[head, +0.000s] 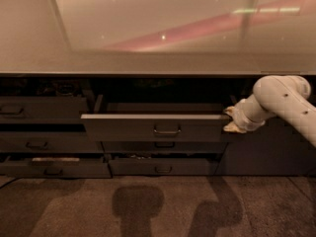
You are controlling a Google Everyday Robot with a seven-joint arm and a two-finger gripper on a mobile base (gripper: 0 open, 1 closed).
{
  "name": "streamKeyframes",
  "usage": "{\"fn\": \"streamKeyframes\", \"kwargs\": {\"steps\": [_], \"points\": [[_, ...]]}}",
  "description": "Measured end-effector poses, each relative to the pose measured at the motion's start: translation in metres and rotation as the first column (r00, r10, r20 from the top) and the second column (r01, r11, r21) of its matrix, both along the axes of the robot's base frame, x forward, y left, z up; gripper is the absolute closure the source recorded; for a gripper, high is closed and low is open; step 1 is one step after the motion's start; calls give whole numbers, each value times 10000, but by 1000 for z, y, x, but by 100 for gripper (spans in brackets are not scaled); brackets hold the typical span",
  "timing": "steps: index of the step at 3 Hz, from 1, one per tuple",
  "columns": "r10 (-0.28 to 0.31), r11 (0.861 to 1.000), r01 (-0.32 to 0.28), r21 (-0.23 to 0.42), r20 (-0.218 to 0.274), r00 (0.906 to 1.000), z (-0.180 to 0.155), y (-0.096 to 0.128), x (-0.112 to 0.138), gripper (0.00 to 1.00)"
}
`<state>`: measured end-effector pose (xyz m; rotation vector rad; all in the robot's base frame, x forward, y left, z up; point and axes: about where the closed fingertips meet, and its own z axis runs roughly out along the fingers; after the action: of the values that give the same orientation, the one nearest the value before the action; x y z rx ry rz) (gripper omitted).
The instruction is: Open top drawer
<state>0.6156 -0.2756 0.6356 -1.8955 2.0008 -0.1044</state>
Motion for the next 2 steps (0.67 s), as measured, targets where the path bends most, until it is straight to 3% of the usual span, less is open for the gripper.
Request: {"fn": "streamKeyframes", "kwargs": {"steps": [2], "points": [[46,10000,-46,-30,-25,10000,0,-1,-9,100]]}}
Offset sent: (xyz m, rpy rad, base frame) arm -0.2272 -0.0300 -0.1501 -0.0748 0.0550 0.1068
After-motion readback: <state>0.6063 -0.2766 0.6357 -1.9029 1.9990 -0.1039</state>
